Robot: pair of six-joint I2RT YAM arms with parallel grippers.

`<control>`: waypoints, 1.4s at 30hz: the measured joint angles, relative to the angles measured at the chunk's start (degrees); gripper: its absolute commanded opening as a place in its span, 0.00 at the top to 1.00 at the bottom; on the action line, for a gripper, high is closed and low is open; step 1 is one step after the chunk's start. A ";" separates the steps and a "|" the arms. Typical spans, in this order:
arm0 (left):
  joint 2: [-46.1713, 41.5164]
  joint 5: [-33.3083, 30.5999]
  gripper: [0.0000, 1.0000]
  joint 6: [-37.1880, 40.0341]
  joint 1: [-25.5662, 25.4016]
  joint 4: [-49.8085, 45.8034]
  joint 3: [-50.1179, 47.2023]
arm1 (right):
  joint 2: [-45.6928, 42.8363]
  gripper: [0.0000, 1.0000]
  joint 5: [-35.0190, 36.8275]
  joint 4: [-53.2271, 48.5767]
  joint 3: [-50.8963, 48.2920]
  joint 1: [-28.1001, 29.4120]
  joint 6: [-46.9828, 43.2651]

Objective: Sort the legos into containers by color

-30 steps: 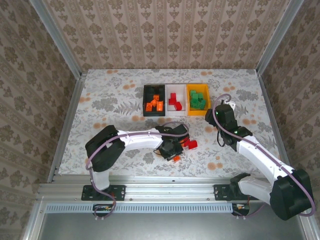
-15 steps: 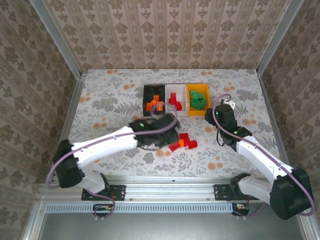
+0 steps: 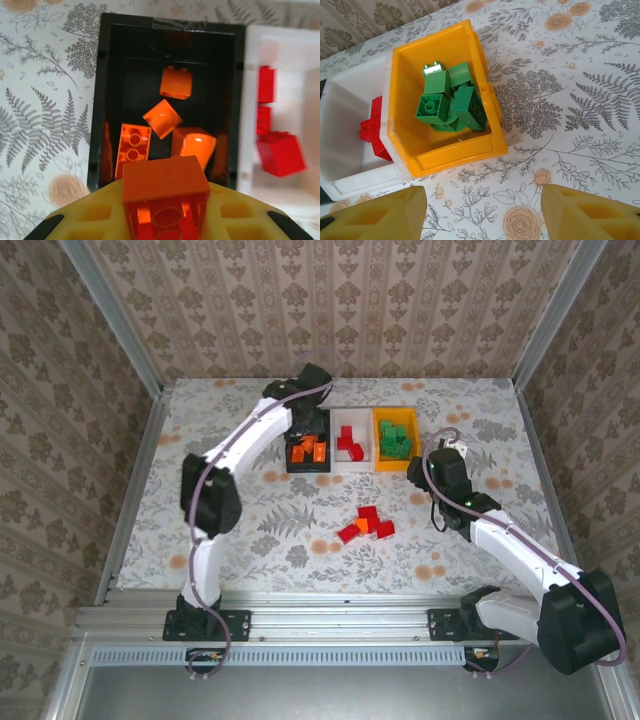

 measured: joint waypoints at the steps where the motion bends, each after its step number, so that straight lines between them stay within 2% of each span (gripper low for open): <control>1: 2.99 -0.44 0.71 1.05 0.04 -1.62 3.43 | 0.00 0.37 -0.11 0.11 0.00 0.02 0.00; 4: 9.68 -1.01 0.64 3.43 0.33 -5.62 11.08 | 0.00 0.37 -0.13 0.26 0.00 0.00 0.00; 7: 11.82 -1.25 0.60 4.66 0.76 -8.22 12.96 | 0.00 0.37 -0.26 0.28 0.00 0.00 0.00; 14: 11.56 0.28 0.32 6.58 1.64 -10.08 13.09 | 0.00 0.37 -0.55 0.28 0.00 0.00 0.00; 19: 7.61 2.60 0.30 7.76 0.26 -9.46 11.56 | 0.00 0.37 -0.55 0.26 -0.02 0.00 0.00; 22: -0.35 3.54 0.31 7.91 -3.19 -6.16 3.13 | 0.00 0.37 -0.55 0.28 -0.07 0.02 0.00; 26: -11.67 5.77 0.34 7.02 -11.56 0.63 -13.84 | -0.02 0.37 -0.55 0.46 -0.57 0.02 0.00; 31: -15.26 10.56 0.35 5.09 -20.04 9.81 -30.58 | 0.00 0.37 -0.55 0.52 -0.74 0.02 0.00; 35: -15.34 11.10 0.34 5.22 -22.53 13.84 -38.42 | 0.00 0.37 -0.61 0.55 -0.74 0.02 0.00; 42: -19.26 11.76 0.33 9.62 -22.91 18.53 -46.05 | 0.00 0.36 -1.62 0.59 -0.74 0.02 0.02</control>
